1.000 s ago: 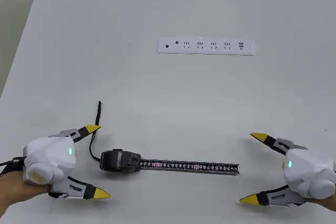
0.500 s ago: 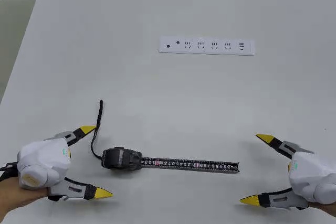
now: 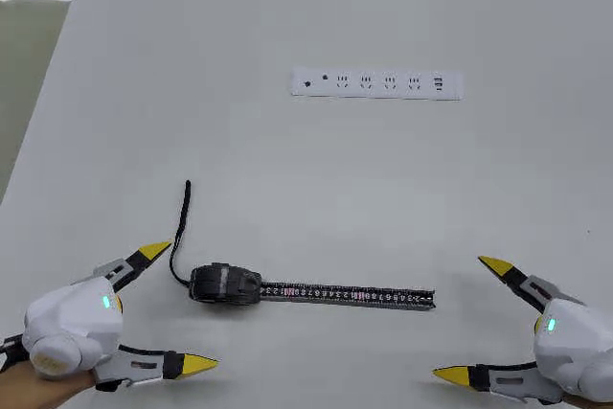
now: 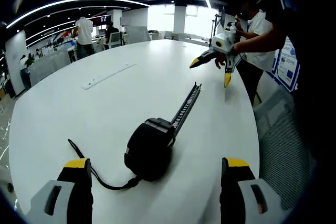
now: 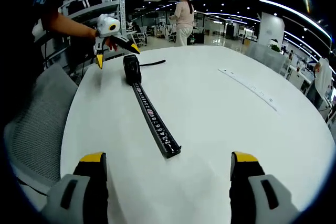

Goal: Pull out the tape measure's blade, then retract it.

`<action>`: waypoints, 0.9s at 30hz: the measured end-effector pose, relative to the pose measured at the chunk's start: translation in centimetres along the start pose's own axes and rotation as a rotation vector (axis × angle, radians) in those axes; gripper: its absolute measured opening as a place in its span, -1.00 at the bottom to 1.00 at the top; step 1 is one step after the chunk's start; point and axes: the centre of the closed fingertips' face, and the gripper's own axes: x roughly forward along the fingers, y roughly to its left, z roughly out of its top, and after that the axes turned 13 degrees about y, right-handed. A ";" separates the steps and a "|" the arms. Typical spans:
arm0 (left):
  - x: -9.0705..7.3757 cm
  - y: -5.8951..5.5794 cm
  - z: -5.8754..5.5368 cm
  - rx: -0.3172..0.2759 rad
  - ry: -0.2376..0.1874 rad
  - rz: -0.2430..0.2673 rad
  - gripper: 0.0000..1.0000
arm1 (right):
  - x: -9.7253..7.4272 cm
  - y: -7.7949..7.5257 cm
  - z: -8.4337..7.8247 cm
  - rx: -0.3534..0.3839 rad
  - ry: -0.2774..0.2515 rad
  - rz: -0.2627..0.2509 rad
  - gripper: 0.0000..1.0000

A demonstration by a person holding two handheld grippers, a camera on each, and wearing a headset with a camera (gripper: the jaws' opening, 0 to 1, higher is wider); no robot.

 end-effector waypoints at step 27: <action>-2.0 -5.4 -0.9 -0.224 -0.129 0.129 1.00 | -1.8 5.0 0.5 0.211 -0.062 -0.179 1.00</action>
